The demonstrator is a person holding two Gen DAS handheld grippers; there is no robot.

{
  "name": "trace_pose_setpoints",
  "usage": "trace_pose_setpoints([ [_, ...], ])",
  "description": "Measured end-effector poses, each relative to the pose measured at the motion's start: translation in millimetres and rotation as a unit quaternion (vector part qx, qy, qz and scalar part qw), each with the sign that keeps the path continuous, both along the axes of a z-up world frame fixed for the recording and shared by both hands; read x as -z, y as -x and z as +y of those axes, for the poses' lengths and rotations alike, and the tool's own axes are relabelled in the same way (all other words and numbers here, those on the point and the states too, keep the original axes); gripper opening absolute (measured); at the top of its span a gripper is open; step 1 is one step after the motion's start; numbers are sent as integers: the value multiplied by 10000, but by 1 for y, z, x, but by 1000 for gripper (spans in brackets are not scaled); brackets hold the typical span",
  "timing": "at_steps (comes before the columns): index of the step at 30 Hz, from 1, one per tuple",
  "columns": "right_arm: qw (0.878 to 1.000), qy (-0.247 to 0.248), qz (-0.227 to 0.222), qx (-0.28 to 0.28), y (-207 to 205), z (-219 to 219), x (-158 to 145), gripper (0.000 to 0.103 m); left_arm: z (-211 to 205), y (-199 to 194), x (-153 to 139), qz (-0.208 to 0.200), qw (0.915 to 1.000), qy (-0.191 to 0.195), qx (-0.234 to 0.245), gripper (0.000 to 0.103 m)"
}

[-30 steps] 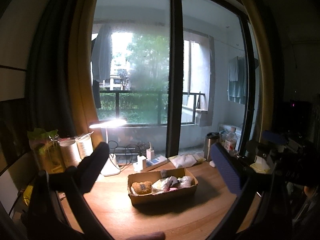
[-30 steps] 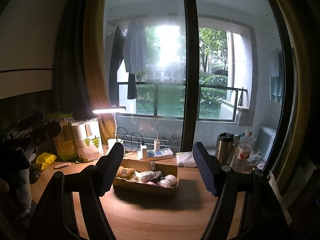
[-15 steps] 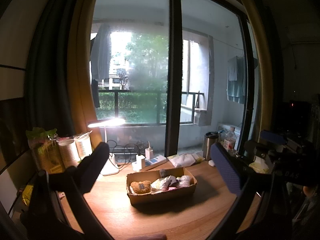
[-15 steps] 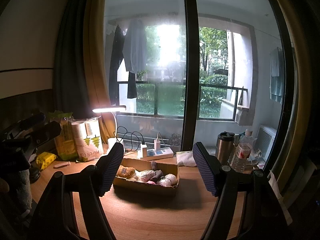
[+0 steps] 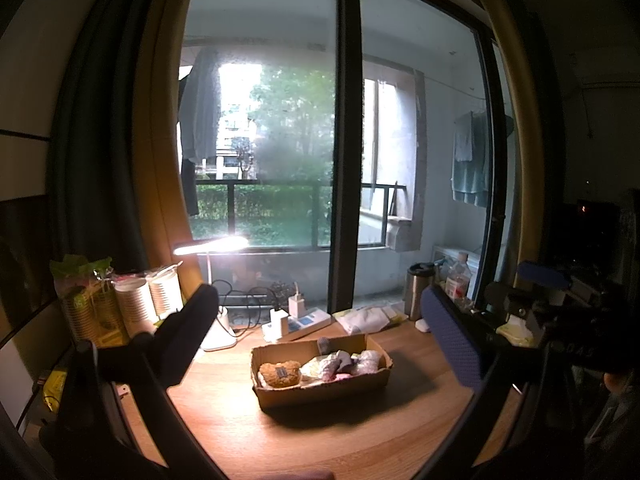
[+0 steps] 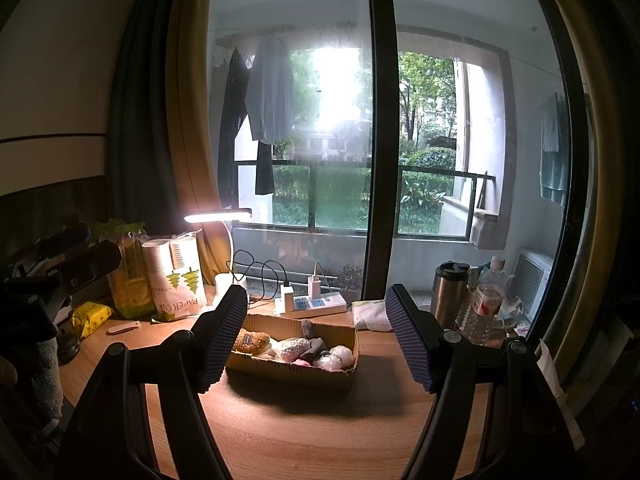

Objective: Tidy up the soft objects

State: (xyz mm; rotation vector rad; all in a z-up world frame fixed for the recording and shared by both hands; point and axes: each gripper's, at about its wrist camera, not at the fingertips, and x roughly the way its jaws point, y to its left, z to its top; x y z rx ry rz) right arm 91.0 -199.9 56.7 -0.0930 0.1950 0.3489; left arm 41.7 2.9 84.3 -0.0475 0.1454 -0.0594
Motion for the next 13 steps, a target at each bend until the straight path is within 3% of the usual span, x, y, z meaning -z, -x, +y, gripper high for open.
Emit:
trace_pose_setpoints([
  [13,10000,15,38,-4,0,-2,6,75,-7,-1,3,-23,10000,6,85,102],
])
